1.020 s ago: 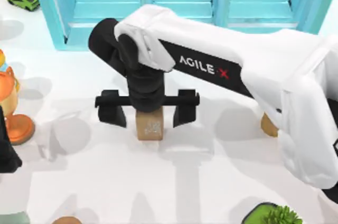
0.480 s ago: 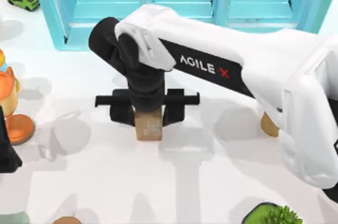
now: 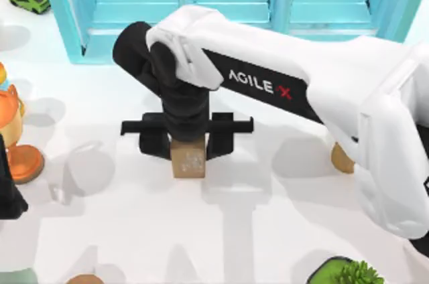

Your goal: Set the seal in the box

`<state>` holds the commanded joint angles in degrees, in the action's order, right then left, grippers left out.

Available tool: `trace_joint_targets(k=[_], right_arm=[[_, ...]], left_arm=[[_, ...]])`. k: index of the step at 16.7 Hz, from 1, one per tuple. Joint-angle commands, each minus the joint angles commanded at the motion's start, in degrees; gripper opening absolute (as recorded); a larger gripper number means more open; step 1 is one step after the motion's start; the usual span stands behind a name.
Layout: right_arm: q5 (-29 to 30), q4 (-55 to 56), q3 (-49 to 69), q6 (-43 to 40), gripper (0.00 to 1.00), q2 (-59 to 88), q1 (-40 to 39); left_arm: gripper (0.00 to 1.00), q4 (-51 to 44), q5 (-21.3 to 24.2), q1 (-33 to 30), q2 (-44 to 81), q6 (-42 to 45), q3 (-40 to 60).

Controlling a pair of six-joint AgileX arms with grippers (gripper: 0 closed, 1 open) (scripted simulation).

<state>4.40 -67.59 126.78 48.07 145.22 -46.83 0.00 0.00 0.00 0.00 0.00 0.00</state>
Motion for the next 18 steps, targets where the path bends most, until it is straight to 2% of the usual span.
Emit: trace_joint_targets(k=[7,14,18], right_arm=[[0.0,-3.7,4.2,0.2,0.00,1.4,-0.3],[0.1,-22.2,30.1,0.3,0.00,6.7,-0.3],[0.1,-29.9,38.8,0.0,0.00,8.6,-0.1]], left_arm=[[1.00,0.0,0.0,0.0,0.0,0.0,0.0],[1.00,0.0,0.0,0.0,0.0,0.0,0.0],[1.00,0.0,0.0,0.0,0.0,0.0,0.0]])
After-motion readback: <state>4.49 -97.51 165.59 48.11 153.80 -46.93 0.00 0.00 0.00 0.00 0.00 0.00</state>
